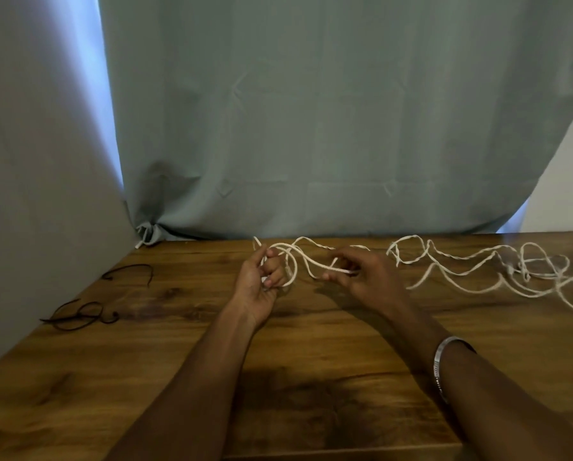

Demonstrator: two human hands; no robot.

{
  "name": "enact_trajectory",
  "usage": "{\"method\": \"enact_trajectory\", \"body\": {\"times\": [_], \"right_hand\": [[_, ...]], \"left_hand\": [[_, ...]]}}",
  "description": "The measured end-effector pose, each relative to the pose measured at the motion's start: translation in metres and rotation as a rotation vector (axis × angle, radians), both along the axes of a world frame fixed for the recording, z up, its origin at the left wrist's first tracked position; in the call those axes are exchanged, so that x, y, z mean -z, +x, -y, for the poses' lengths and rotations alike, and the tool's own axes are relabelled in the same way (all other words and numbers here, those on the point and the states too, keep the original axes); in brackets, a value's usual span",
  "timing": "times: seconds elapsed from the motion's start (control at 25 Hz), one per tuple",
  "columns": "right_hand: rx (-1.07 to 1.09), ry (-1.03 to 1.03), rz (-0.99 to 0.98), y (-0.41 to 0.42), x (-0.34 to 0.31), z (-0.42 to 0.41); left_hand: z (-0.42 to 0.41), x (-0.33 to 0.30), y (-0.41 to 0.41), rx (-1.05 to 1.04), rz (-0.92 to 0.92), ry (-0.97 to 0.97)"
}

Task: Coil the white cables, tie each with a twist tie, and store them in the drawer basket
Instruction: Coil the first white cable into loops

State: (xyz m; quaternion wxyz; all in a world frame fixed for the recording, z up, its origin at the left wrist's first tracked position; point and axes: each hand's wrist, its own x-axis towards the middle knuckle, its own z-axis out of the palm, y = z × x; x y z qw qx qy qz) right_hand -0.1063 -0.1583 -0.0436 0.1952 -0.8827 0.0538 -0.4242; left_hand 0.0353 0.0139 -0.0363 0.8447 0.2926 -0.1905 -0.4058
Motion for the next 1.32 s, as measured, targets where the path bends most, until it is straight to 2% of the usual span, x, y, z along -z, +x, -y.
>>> {"method": "enact_trajectory", "body": {"times": [0.08, 0.24, 0.36, 0.52, 0.68, 0.84, 0.88, 1.0, 1.08, 1.2, 1.32], "right_hand": [[-0.062, -0.085, 0.022, -0.003, 0.000, 0.005], [-0.154, -0.197, 0.011, 0.003, -0.001, 0.003], [-0.186, -0.279, -0.016, 0.009, -0.001, -0.008], [-0.273, -0.167, -0.123, 0.006, -0.001, -0.019], [-0.244, 0.029, -0.035, 0.002, -0.002, -0.026], [-0.197, 0.109, 0.035, -0.002, -0.006, -0.023], [-0.227, 0.161, 0.009, -0.002, -0.005, -0.021], [-0.444, 0.524, -0.137, -0.001, -0.003, -0.026], [-0.521, 0.697, -0.224, 0.002, -0.002, -0.026], [-0.553, 0.758, -0.316, 0.004, -0.003, -0.021], [-0.580, 0.812, -0.297, -0.001, -0.004, -0.023]], "left_hand": [[-0.004, -0.001, 0.003, -0.070, -0.040, -0.008], [-0.001, 0.000, 0.002, -0.204, 0.012, 0.065], [0.004, 0.000, -0.003, -0.157, 0.089, 0.063], [0.013, 0.007, -0.020, -0.165, 0.433, 0.288], [0.014, 0.011, -0.028, -0.142, 0.675, 0.440], [0.010, 0.007, -0.043, 0.076, 0.828, 0.478], [0.009, 0.007, -0.047, 0.117, 0.820, 0.468], [0.011, 0.004, -0.052, 0.169, 0.623, 0.365], [0.011, 0.002, -0.051, 0.190, 0.556, 0.304], [0.013, 0.003, -0.052, 0.177, 0.573, 0.277], [0.015, 0.004, -0.047, 0.146, 0.565, 0.267]]}}
